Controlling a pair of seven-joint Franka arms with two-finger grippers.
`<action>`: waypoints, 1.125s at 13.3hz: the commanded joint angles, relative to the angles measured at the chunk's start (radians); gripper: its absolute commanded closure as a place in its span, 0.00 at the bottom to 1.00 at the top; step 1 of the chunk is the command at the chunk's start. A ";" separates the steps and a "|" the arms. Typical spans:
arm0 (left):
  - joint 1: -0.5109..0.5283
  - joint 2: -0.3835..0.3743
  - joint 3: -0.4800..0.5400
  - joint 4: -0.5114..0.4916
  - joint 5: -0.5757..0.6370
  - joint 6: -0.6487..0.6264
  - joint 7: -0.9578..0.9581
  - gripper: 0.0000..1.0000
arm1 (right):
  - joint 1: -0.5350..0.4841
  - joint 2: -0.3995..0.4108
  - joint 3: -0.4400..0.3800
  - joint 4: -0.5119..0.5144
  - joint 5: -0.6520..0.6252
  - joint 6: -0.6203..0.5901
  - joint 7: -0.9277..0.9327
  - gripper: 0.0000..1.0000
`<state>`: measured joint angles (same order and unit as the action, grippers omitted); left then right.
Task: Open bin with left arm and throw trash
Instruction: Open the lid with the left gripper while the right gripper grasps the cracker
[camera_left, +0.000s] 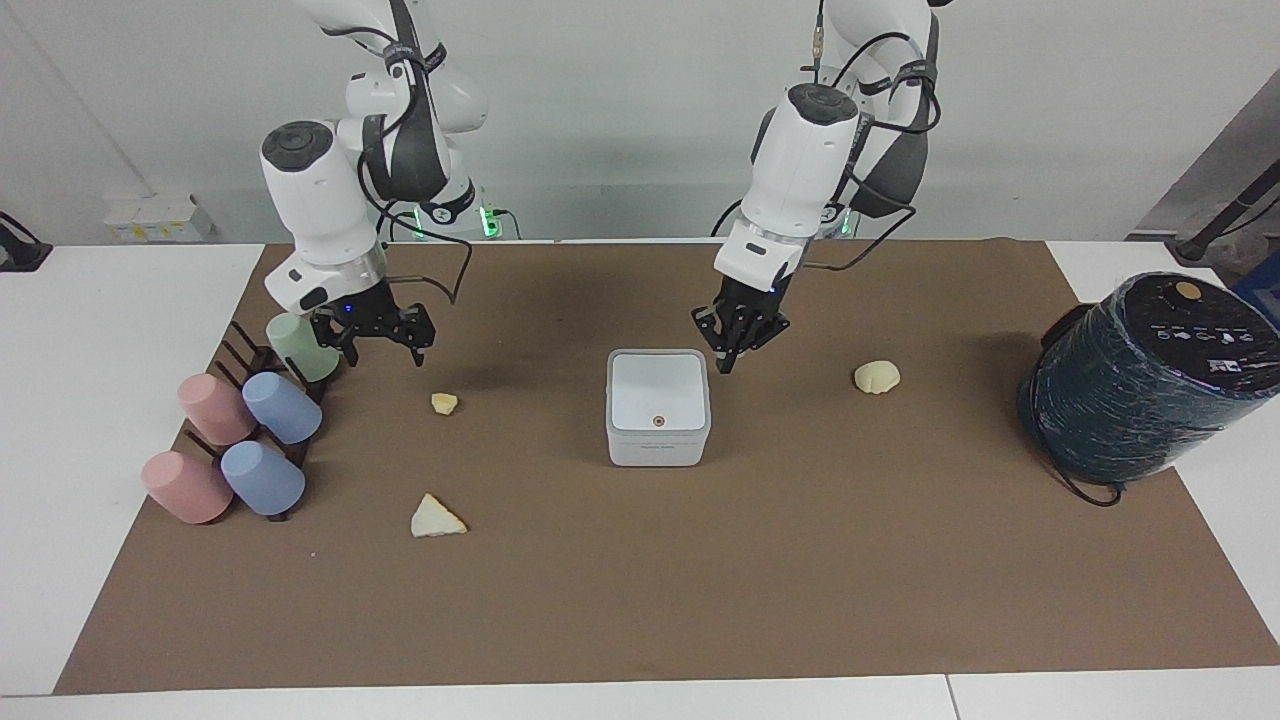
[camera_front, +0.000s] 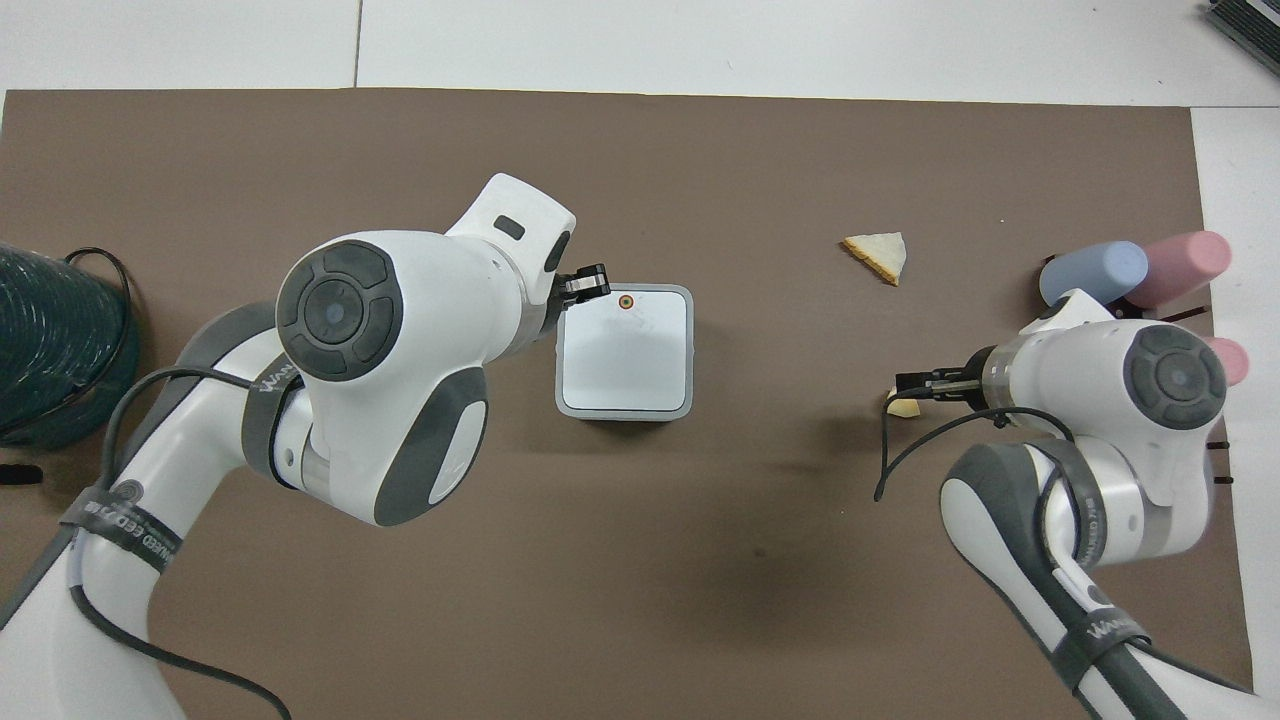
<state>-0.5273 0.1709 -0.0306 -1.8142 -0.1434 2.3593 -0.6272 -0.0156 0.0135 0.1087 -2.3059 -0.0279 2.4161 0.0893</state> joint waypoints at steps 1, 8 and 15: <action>-0.031 -0.001 0.015 -0.025 -0.022 0.041 -0.011 1.00 | -0.001 0.003 0.003 -0.055 0.002 0.063 0.004 0.00; -0.074 0.059 0.017 -0.048 -0.024 0.112 -0.022 1.00 | 0.043 0.069 0.002 -0.139 0.002 0.285 -0.077 0.78; -0.102 0.153 0.017 -0.047 -0.024 0.215 -0.032 1.00 | 0.055 -0.044 0.011 -0.050 0.002 0.244 0.009 1.00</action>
<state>-0.6010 0.2939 -0.0296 -1.8494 -0.1532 2.5367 -0.6451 0.0407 0.0358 0.1074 -2.3678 -0.0274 2.6916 0.0511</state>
